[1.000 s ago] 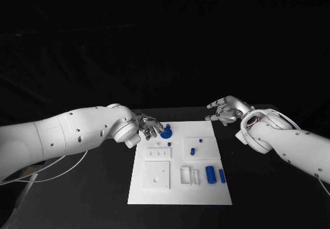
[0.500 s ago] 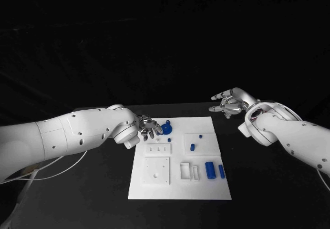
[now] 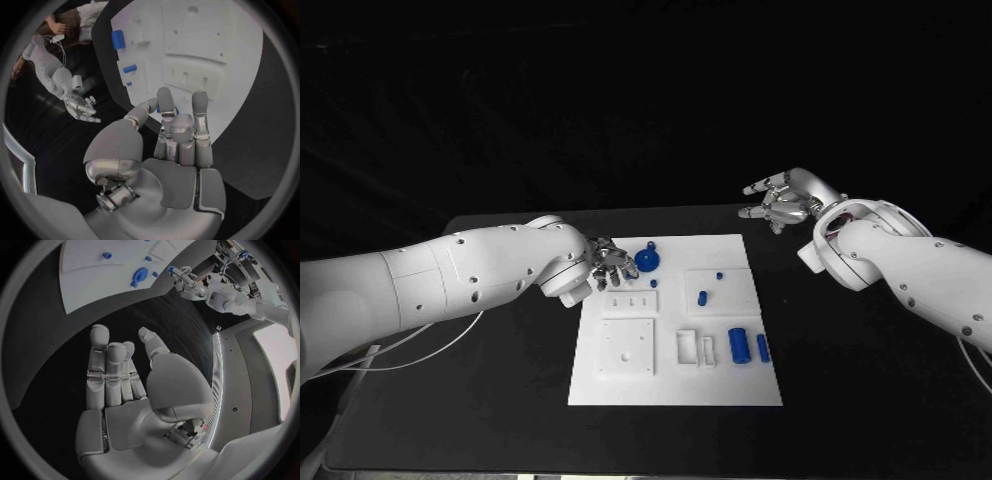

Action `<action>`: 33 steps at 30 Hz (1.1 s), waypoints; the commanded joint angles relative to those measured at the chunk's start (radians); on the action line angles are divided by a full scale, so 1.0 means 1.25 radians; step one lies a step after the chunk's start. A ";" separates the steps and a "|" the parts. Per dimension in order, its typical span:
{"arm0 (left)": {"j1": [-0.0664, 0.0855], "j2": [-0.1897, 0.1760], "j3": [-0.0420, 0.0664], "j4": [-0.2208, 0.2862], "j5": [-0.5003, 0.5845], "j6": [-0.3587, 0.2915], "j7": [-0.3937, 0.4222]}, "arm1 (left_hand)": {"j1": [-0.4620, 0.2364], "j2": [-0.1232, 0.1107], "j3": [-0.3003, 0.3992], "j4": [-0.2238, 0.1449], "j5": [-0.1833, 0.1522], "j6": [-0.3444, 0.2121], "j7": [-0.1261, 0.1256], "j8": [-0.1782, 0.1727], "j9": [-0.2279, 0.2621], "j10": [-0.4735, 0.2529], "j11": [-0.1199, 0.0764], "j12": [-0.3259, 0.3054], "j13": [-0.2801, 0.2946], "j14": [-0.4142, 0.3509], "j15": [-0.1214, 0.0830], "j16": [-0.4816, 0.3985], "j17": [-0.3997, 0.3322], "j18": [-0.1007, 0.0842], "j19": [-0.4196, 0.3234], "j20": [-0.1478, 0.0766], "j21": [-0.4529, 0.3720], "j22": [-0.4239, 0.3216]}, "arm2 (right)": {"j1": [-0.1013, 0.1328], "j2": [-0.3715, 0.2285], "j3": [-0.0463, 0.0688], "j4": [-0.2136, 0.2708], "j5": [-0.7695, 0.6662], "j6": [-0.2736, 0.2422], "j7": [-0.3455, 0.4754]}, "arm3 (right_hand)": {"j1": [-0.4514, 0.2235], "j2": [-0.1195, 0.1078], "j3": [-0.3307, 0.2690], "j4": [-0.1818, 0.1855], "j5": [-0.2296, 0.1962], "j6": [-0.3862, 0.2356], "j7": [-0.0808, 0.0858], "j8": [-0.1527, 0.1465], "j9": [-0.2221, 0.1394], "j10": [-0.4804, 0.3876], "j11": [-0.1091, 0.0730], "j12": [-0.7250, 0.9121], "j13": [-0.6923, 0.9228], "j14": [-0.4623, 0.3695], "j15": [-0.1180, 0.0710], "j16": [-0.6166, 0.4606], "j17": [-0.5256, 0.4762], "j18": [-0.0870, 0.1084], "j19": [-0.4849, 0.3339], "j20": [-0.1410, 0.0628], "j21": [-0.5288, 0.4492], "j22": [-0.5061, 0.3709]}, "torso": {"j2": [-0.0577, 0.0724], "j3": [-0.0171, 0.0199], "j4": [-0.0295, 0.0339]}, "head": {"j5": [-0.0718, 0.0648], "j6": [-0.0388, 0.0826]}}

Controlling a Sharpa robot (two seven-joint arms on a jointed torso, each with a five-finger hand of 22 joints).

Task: Assemble the parts on the task board

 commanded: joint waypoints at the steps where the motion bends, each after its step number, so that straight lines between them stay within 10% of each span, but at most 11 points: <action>1: -0.005 0.006 0.000 -0.003 -0.036 0.026 -0.012 | 0.004 0.011 0.000 0.000 -0.007 0.185 -0.116 0.003 0.249 0.031 -0.016 0.004 0.000 0.011 -0.004 0.004 0.003 -0.010 0.007 -0.002 -0.006 0.009 | 0.001 0.002 0.002 -0.002 0.010 -0.001 0.009 | -0.009 0.001 0.001 -0.007 0.008 0.004 0.000 -0.003 -0.001 -0.004 0.001 -0.002 -0.001 -0.005 -0.001 -0.001 -0.001 0.010 0.017 0.003 -0.005 0.013 | -0.001 -0.0006 0.0004 | 0.000 -0.007; 33: -0.028 0.027 0.001 -0.027 -0.106 0.120 -0.028 | 0.004 0.035 -0.018 0.026 -0.072 0.195 -0.119 0.005 0.271 0.030 -0.017 0.023 0.009 0.017 -0.001 0.028 0.031 -0.015 0.066 0.002 -0.165 0.185 | 0.001 0.006 0.005 -0.009 0.015 0.014 0.009 | -0.016 0.002 0.010 -0.017 0.020 0.006 0.000 -0.003 -0.001 -0.004 0.001 -0.002 -0.003 -0.006 -0.002 0.000 -0.002 0.010 0.018 0.003 -0.010 0.016 | -0.001 0.0000 -0.0002 | 0.006 -0.025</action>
